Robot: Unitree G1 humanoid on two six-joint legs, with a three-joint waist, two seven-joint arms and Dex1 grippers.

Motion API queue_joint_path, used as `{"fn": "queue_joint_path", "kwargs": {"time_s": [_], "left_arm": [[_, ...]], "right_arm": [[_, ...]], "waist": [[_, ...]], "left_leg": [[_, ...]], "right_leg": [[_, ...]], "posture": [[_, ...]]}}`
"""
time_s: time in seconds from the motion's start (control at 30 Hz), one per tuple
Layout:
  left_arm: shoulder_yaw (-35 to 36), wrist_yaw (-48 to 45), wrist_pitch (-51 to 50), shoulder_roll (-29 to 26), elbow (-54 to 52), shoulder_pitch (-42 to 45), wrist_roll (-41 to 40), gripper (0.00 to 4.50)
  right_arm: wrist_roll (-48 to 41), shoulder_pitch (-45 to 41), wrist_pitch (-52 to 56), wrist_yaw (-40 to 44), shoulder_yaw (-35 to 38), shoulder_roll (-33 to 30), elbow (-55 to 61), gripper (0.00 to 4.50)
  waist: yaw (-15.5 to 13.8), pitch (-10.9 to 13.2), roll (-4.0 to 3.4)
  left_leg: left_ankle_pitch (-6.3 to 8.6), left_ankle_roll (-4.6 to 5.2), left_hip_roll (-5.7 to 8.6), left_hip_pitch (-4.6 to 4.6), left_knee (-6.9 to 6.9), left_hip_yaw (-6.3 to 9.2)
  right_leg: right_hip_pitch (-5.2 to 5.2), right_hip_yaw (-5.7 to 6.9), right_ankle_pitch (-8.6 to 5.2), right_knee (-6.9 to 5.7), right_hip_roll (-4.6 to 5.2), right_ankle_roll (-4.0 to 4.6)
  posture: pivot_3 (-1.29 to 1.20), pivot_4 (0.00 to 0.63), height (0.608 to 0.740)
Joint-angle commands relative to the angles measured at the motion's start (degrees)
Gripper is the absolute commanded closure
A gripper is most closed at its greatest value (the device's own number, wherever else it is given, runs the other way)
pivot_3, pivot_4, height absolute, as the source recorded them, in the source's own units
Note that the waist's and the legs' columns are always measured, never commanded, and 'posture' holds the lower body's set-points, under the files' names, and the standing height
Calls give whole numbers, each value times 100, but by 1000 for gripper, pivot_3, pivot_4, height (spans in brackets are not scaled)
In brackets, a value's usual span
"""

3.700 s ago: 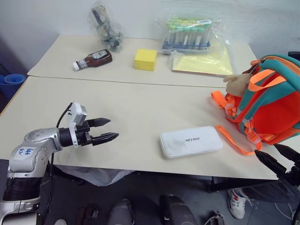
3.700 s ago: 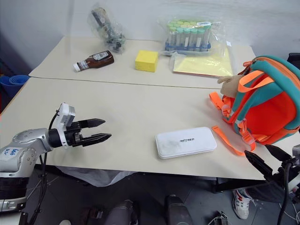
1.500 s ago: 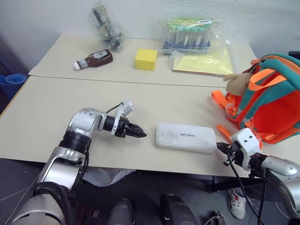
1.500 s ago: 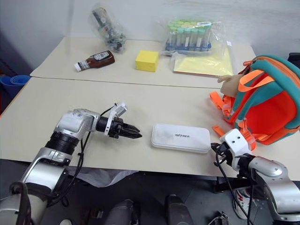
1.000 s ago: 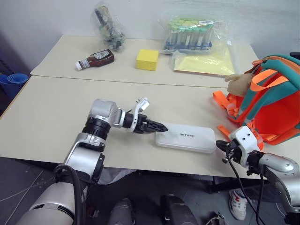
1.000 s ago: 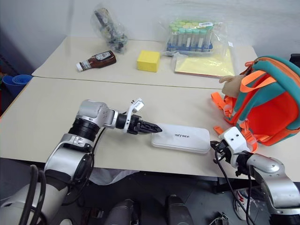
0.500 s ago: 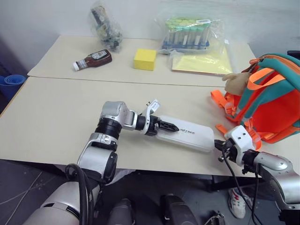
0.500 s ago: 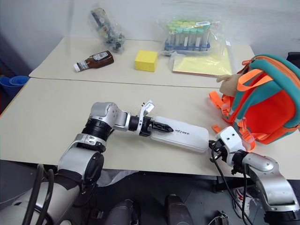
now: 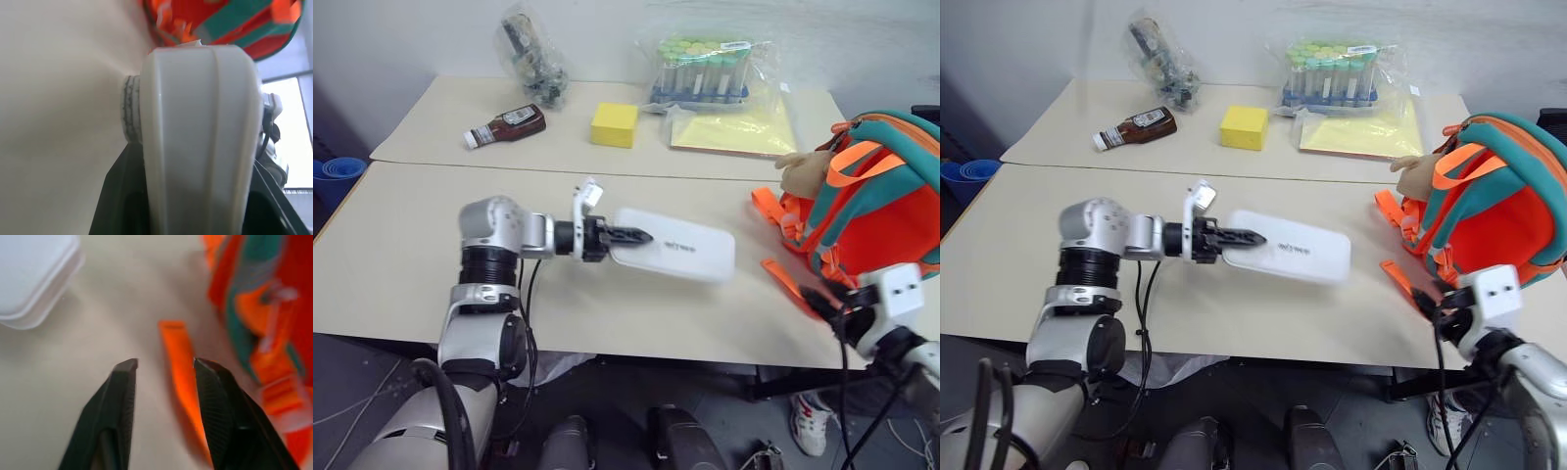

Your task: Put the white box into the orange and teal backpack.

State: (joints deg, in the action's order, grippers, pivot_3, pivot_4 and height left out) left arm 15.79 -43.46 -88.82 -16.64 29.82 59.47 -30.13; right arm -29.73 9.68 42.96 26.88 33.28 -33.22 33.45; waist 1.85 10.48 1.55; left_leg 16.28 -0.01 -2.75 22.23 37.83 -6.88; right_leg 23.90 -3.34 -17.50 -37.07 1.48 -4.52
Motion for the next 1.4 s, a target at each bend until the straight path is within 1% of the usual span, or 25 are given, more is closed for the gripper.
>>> {"fn": "queue_joint_path", "kwargs": {"time_s": [0.03,0.1,0.17,0.2,0.27,0.37,0.5,0.6,0.73,0.77,0.83,0.87,0.9,0.97,1.03,1.1,1.2,1.27,1.4], "left_arm": [[656,110,-30,-152,-424,58,-402,3265],[911,209,-59,-138,-575,50,-517,3265],[1118,313,-120,-76,-758,53,-634,3265],[1158,361,-118,-46,-856,39,-675,3265],[1150,421,-84,-22,-1023,-4,-748,3265],[1023,413,-2,-111,-1189,-48,-814,3265],[1061,479,326,-274,-1178,-37,-802,3265],[1053,540,404,-320,-1222,-74,-857,3265],[1041,596,565,-397,-1360,-157,-911,3265],[1070,578,569,-413,-1382,-162,-958,3265],[1089,525,602,-443,-1417,-164,-1044,3265],[1063,483,651,-465,-1443,-171,-1080,3265],[996,423,743,-495,-1498,-191,-1109,3265],[847,268,988,-568,-1619,-239,-1146,3265],[684,19,1306,-705,-1702,-282,-1151,3265],[557,-280,1643,-891,-1654,-282,-1136,3265],[457,-732,2113,-1121,-1572,-237,-1176,3265],[554,-1003,2130,-1222,-1590,-139,-1427,3265],[594,-1202,2249,-1282,-1679,-72,-1700,3265]], "right_arm": [[-491,-448,389,-520,502,70,259,1478],[-538,-786,502,-730,441,54,119,838],[-382,-1308,504,-989,154,62,-244,214],[-301,-1533,496,-1095,23,68,-419,0],[-227,-1974,507,-1273,-201,121,-787,0],[-315,-2638,497,-1133,-611,178,-1403,0],[334,-3424,-299,-1169,-1085,150,-2689,0],[435,-3542,-658,-1110,-1085,215,-3069,608],[502,-3478,-940,-677,-1295,117,-3104,1998],[473,-3476,-958,-598,-1311,114,-3045,2273],[415,-3508,-974,-408,-1345,76,-2957,3045],[355,-3533,-957,-255,-1373,42,-2902,3352],[258,-3544,-915,-34,-1422,-8,-2804,3817],[8,-3516,-803,472,-1547,-130,-2531,4468],[-634,-3469,-334,1024,-1577,-298,-2067,4491],[-1807,-3407,559,1554,-1435,-589,-1452,4491],[-3089,-3200,1169,2238,-1245,-1145,-601,4491],[-3598,-3058,1401,2461,-1109,-1484,-340,4491],[-4089,-2753,1545,2742,-931,-1983,-84,4491]], "waist": [[-3,0,0],[-9,0,0],[-10,0,0],[-10,0,0],[-10,0,1],[-7,0,1],[25,1,0],[25,1,0],[17,1,0],[17,1,0],[21,1,0],[28,1,0],[36,1,0],[74,2,-1],[115,2,-2],[133,3,-2],[141,4,-3],[142,4,-3],[112,9,9]], "left_leg": [[0,0,0,0,0,0],[0,1,2,2,0,0],[1,2,2,2,-1,0],[0,3,5,5,-1,0],[1,3,4,5,-2,0],[0,3,4,8,-4,-2],[-2,2,3,12,-4,-11],[-3,1,3,16,-8,-18],[-5,-2,2,27,-12,-25],[-5,-2,3,32,-10,-28],[-5,-2,3,32,-6,-34],[-6,-3,2,32,-5,-36],[-6,-4,2,31,-6,-40],[-8,-6,1,29,-7,-49],[-11,-12,-1,27,-11,-53],[-15,-18,-4,23,-13,-52],[-16,-21,-9,19,-21,-52],[-17,-22,-11,16,-29,-52],[-20,-12,-2,21,-25,-31]], "right_leg": [[0,0,0,0,1,0],[1,2,-1,2,3,1],[1,1,-1,5,3,1],[3,2,-1,5,5,1],[3,2,-1,8,4,1],[7,0,-1,8,2,1],[17,-2,-1,2,-1,2],[27,-2,-1,-1,-1,2],[42,-3,-1,-1,-1,1],[47,-2,-1,-4,0,1],[51,2,0,-10,0,1],[53,3,0,-14,-1,1],[56,4,0,-19,-2,1],[63,3,-1,-28,-3,1],[67,1,-1,-33,-6,1],[67,2,-1,-36,-10,1],[67,2,-3,-35,-13,5],[67,0,-5,-33,-15,9],[57,-6,-6,-25,-1,10]], "posture": [[0,150,740],[0,150,740],[0,150,740],[0,150,740],[0,150,740],[0,150,740],[0,150,740],[0,150,740],[0,150,740],[0,150,740],[0,150,740],[0,150,740],[0,150,740],[0,150,740],[0,150,740],[0,150,740],[0,150,740],[0,150,740],[0,150,740]]}}
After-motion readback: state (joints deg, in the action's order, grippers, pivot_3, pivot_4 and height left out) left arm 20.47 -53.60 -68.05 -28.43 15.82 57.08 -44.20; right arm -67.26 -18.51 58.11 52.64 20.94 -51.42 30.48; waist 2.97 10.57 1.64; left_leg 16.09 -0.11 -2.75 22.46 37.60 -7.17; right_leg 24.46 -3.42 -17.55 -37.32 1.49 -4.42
